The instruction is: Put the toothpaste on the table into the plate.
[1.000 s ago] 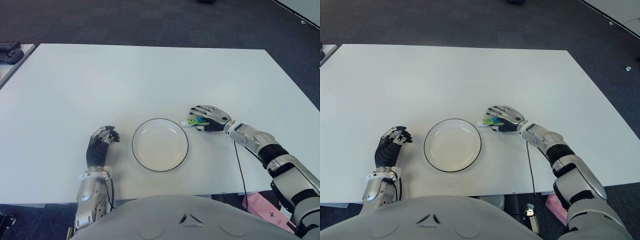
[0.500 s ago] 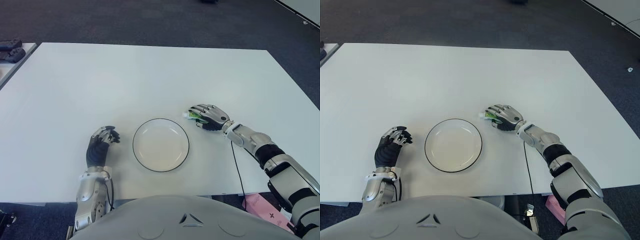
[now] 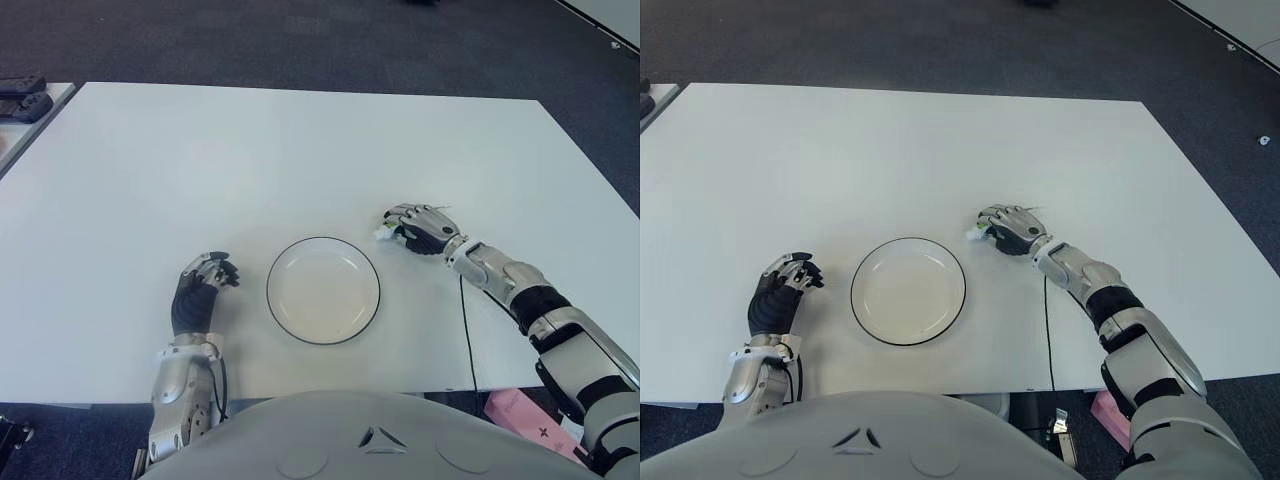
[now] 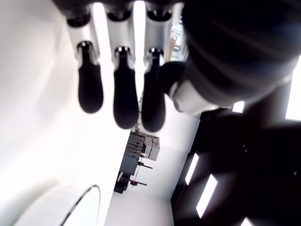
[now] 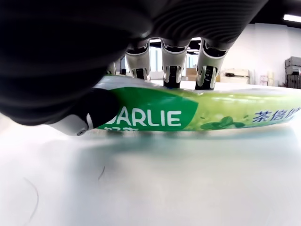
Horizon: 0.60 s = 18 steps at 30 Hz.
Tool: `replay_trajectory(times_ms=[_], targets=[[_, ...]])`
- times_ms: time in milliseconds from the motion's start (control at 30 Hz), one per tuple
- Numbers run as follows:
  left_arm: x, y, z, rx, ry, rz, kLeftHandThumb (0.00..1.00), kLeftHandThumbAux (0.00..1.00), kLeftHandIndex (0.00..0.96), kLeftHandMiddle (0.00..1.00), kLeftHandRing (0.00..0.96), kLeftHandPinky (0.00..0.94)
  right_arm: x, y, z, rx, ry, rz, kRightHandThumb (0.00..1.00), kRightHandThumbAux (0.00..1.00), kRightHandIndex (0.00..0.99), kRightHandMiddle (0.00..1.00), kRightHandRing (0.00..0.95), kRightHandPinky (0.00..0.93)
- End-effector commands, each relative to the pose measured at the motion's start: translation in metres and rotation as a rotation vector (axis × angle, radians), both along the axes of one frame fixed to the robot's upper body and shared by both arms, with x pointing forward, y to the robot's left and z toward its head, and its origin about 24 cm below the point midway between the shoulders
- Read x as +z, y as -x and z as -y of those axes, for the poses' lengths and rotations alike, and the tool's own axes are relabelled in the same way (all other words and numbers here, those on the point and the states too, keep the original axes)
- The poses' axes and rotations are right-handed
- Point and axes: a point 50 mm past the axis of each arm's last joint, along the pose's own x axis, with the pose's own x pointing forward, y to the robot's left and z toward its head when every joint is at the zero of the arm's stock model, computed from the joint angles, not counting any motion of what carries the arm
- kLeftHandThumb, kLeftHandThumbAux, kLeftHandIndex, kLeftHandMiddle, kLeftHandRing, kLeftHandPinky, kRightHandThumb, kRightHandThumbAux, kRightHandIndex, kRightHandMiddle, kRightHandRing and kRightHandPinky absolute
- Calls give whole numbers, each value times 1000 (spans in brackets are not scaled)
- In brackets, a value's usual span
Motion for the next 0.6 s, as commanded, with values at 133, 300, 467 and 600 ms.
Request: replay_trajectory(times_ms=[133,300,467,600], targets=[[-5,2,1,7,10,-41,710,718,435,586,586,563,-5,9,8,-28,3,-110,888,650,458,558,658,646],[-5,2,1,12,11,-38,711,718,435,583,581,558,-1,7,7,-47,-12,-118,961,636,460,563,589,656],[-5,1,1,15,20,-37,711,719,436,582,584,564,1,7,6,-60,-21,-122,972,634,462,575,586,661],[-4,1,2,6,20,-26,710,719,436,583,587,568,3,7,5,-71,-35,-116,975,634,462,583,585,657]])
